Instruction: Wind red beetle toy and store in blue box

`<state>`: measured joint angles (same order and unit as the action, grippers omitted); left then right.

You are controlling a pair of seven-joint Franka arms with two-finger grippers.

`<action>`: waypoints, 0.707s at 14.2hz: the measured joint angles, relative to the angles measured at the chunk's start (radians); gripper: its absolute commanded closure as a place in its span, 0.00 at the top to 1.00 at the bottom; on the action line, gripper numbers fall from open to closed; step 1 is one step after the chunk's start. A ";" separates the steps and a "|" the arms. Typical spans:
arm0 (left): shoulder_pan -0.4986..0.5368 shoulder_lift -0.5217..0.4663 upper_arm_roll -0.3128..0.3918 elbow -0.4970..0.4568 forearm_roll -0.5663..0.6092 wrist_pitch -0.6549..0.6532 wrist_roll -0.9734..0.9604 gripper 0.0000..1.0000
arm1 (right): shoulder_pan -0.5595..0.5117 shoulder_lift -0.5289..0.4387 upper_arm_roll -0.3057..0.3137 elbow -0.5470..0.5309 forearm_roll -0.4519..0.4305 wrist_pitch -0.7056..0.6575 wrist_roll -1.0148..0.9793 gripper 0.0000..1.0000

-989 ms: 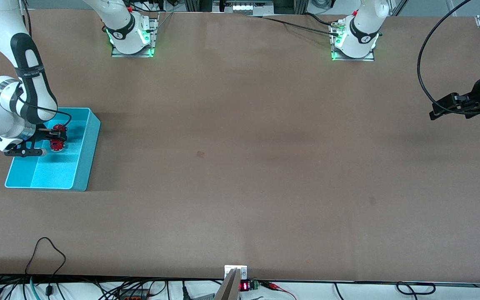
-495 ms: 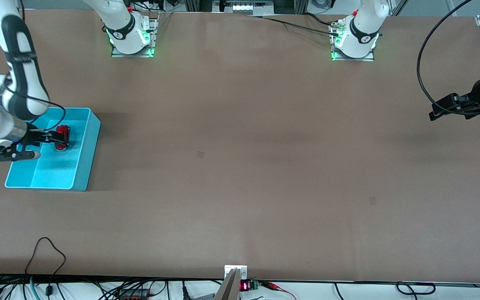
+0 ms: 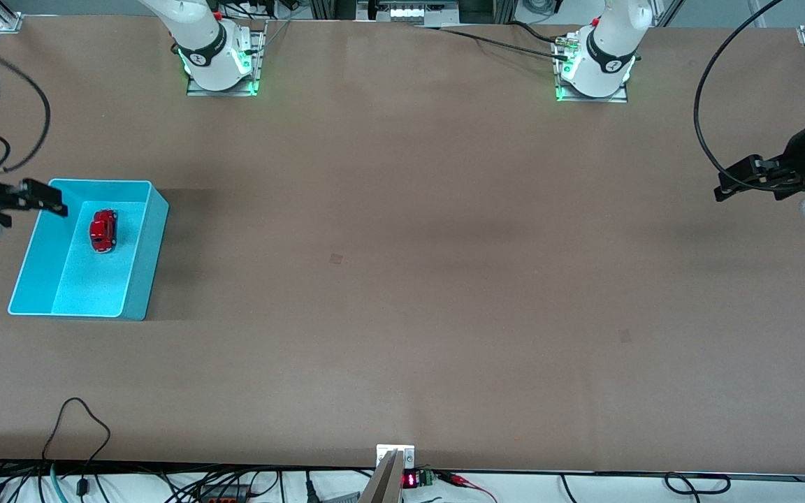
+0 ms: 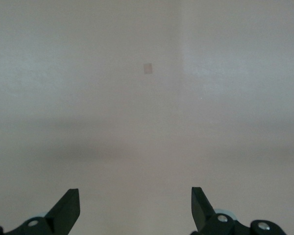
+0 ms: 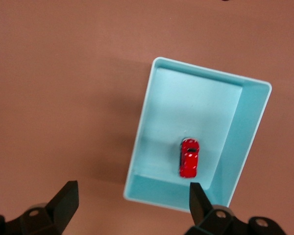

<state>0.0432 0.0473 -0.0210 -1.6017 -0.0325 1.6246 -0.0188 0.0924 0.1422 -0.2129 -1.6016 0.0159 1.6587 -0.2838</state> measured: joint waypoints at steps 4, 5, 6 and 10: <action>0.003 -0.001 -0.001 -0.002 0.000 0.000 0.000 1.00 | 0.000 -0.059 0.089 0.074 -0.001 -0.122 0.155 1.00; 0.003 -0.001 -0.001 -0.003 0.000 0.000 0.000 1.00 | -0.001 -0.076 0.096 0.075 -0.002 -0.129 0.164 1.00; 0.003 -0.001 -0.001 -0.003 0.000 0.000 0.000 1.00 | -0.008 -0.090 0.100 0.075 -0.002 -0.138 0.165 1.00; 0.003 -0.001 -0.001 -0.003 0.000 0.000 0.000 1.00 | -0.086 -0.108 0.161 0.075 -0.002 -0.152 0.168 1.00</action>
